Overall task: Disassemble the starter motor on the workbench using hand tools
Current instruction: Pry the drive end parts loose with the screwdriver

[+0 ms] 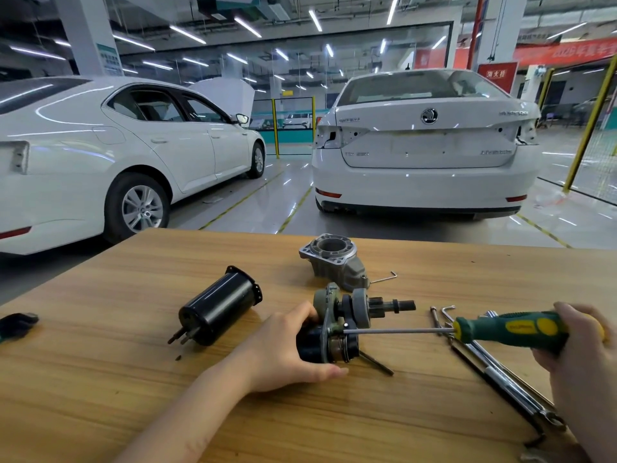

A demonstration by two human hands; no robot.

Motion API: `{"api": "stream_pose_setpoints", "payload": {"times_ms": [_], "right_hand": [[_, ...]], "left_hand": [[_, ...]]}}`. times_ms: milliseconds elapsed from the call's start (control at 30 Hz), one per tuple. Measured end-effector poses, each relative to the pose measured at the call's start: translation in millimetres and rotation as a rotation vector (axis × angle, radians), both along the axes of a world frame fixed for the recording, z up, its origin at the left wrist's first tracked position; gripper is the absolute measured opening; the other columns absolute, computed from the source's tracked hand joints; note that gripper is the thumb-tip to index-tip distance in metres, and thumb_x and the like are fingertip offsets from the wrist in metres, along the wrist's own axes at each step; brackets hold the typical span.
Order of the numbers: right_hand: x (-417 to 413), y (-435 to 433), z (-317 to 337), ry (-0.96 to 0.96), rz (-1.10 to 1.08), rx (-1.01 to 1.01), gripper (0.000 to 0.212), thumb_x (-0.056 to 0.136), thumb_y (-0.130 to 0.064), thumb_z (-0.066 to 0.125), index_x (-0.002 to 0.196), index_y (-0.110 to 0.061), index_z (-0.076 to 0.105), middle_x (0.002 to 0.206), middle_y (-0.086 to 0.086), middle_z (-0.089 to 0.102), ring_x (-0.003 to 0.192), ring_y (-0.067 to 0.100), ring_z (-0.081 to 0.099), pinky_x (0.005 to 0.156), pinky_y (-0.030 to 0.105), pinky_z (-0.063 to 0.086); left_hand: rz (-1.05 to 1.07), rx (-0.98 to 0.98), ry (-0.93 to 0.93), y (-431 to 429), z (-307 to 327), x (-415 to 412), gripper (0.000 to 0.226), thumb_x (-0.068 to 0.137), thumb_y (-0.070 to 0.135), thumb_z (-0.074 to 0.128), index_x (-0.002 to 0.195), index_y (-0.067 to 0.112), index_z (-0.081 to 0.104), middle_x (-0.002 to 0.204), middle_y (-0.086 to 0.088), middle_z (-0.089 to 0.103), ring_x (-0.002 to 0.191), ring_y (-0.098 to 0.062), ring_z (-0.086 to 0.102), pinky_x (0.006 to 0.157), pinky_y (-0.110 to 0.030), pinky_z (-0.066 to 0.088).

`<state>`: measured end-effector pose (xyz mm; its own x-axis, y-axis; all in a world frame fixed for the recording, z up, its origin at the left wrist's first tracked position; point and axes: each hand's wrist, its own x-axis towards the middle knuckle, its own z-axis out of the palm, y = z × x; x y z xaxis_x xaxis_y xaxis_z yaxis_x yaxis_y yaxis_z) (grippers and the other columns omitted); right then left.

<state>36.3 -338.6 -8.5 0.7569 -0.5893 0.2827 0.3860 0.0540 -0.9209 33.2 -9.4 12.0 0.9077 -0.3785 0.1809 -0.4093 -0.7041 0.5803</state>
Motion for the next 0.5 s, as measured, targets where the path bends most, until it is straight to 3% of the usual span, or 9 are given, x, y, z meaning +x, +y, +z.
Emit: {"api": "stream_pose_setpoints", "payload": {"times_ms": [400,500], "right_hand": [[-7.3,8.3,7.7,-0.01,-0.035,-0.051,0.014,0.066,-0.047,0.05,0.06,-0.037,0.058,0.066,0.005,0.04,0.055,0.011,0.046,0.037,0.009,0.039],[-7.3,7.9,8.4,-0.054,-0.014,-0.049,0.012,0.069,-0.043,0.05,0.06,-0.04,0.058,0.068,0.004,0.042,0.06,0.015,0.043,0.036,0.009,0.038]], "left_hand": [[0.005,-0.007,-0.015,-1.1,0.2,-0.2,0.053,0.05,0.074,0.067,0.086,0.045,0.042,0.087,0.019,0.061,0.082,0.009,0.056,0.068,-0.01,0.043],[0.01,-0.008,-0.021,-1.0,0.2,-0.6,0.053,0.049,0.073,0.067,0.087,0.044,0.042,0.089,0.018,0.061,0.083,0.008,0.056,0.068,-0.01,0.043]]}}
